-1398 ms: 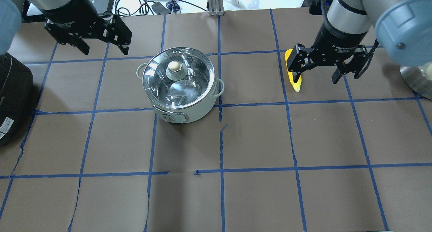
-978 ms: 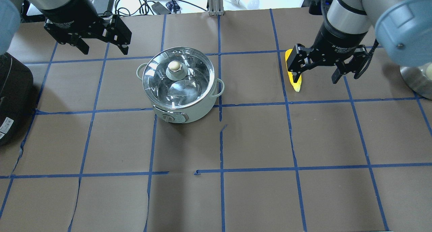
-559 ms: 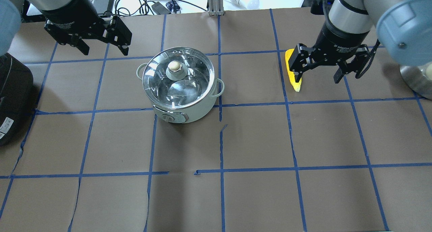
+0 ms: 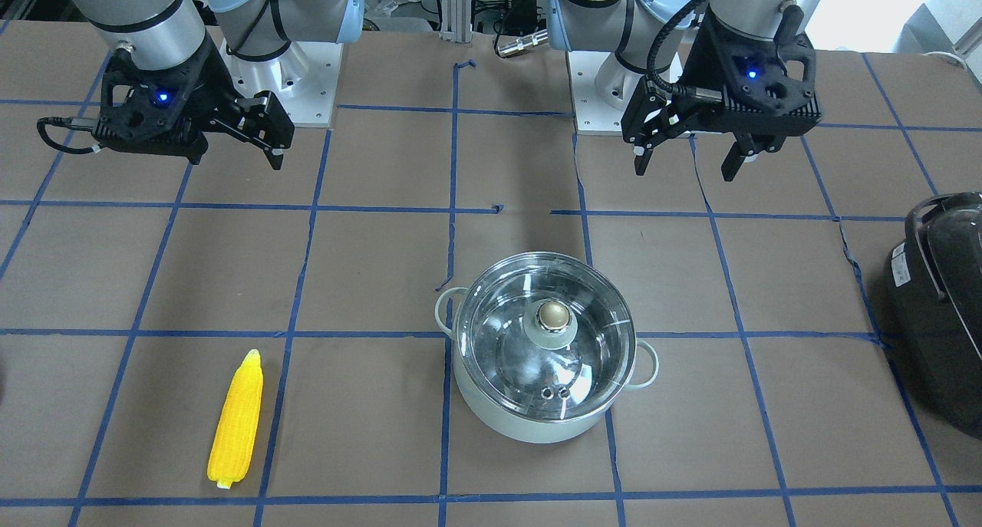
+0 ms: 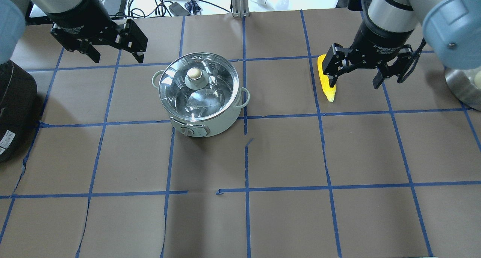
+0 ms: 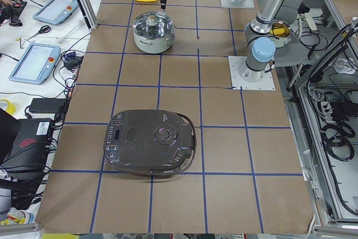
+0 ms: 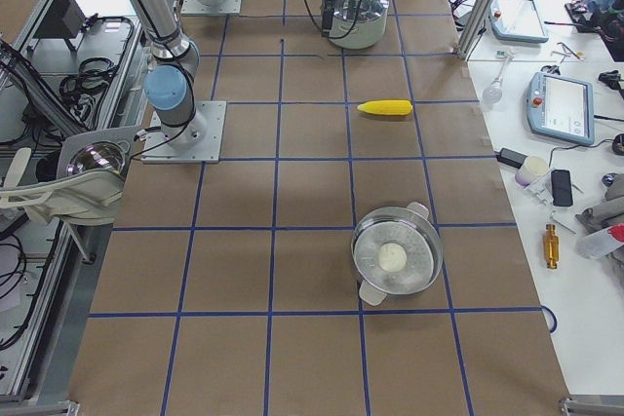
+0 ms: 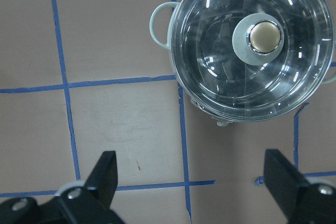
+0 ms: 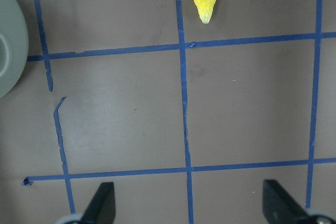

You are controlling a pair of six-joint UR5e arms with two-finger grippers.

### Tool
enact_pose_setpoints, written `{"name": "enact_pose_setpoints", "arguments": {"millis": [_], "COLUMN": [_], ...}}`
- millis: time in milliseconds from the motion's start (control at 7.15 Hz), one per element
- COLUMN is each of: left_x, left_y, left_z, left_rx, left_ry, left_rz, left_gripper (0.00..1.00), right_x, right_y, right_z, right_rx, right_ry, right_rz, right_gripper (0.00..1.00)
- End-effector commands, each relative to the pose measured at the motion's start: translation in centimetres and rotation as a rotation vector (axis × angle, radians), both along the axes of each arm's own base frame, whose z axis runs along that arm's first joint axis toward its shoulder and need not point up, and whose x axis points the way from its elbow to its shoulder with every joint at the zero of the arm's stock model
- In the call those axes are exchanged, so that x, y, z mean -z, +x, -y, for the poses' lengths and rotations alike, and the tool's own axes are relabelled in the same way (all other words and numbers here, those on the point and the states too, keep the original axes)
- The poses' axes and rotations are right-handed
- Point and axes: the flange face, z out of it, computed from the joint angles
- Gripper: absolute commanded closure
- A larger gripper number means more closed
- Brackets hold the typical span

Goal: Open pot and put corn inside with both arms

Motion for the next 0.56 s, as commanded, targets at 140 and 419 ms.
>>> {"name": "enact_pose_setpoints", "arguments": {"millis": [140, 419], "left_x": [0.24, 0.08], "left_y": [-0.13, -0.10], "left_z": [-0.04, -0.20], "left_rx": [0.001, -0.002], "left_ry": [0.005, 0.006], "left_rz": [0.001, 0.004], "left_gripper": [0.00, 0.00], "right_x": [0.31, 0.35], "right_y": [0.15, 0.00], "right_z": [0.36, 0.60], "right_rx": [-0.008, -0.010], "right_ry": [0.011, 0.001], "right_rz": [0.009, 0.002], "right_gripper": [0.00, 0.00]}}
